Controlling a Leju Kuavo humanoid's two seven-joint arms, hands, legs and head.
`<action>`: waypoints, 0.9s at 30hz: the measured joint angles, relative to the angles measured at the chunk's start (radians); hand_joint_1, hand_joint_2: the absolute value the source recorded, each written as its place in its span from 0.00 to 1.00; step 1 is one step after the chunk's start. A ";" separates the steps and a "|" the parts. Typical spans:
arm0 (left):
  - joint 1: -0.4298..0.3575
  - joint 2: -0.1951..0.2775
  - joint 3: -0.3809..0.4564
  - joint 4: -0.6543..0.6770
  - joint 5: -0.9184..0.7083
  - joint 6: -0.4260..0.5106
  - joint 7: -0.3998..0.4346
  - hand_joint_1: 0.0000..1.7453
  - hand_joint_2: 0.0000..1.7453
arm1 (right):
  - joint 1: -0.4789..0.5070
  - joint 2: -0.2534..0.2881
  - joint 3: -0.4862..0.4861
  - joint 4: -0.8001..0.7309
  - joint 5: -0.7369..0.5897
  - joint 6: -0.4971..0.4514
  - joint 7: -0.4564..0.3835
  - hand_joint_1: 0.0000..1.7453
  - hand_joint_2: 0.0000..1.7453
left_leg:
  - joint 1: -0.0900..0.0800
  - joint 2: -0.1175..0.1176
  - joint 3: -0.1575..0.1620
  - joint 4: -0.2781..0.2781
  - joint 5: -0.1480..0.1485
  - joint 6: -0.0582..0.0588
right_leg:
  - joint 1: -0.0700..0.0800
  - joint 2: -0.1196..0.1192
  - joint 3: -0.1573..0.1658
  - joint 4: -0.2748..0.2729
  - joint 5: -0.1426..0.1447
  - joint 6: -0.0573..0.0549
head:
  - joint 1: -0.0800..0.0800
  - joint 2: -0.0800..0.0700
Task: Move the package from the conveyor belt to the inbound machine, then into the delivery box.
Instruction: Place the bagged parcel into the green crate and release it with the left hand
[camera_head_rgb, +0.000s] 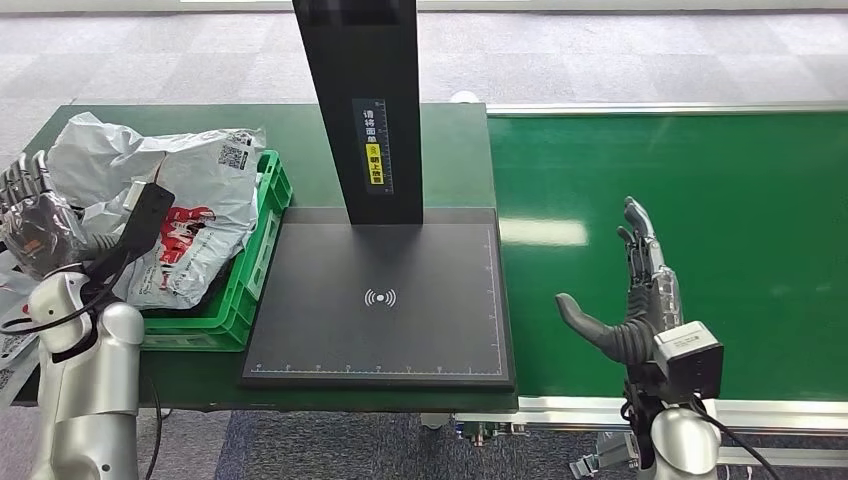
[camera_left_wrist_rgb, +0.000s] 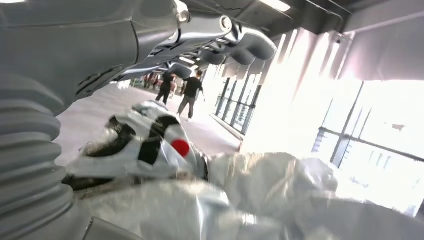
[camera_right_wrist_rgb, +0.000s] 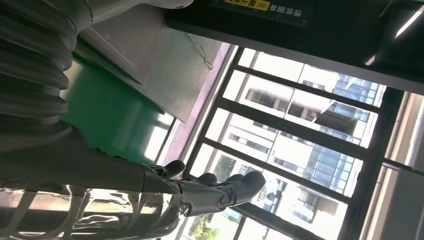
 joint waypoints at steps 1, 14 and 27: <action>0.012 -0.005 0.003 -0.025 0.013 0.012 -0.014 0.00 0.00 | 0.001 0.000 0.000 0.000 0.000 -0.002 -0.003 0.00 1.00 | 0.000 0.000 0.000 0.000 0.000 0.000 | 0.000 0.000 0.000 0.000 0.000 0.000 | 0.000 0.000; 0.162 -0.063 0.006 -0.337 0.269 0.243 -0.313 0.00 1.00 | 0.030 0.000 -0.005 -0.003 -0.023 -0.004 -0.025 0.00 1.00 | 0.000 0.000 0.000 0.000 -0.001 0.000 | 0.000 0.000 0.000 0.000 0.000 0.000 | 0.000 0.000; 0.356 -0.196 -0.312 -0.540 1.165 -0.490 -0.659 0.00 1.00 | -0.057 0.004 0.116 0.122 -0.066 0.038 -0.029 0.00 1.00 | -0.001 0.000 0.000 0.000 -0.001 0.000 | -0.001 0.000 0.000 0.000 0.000 0.000 | 0.000 0.000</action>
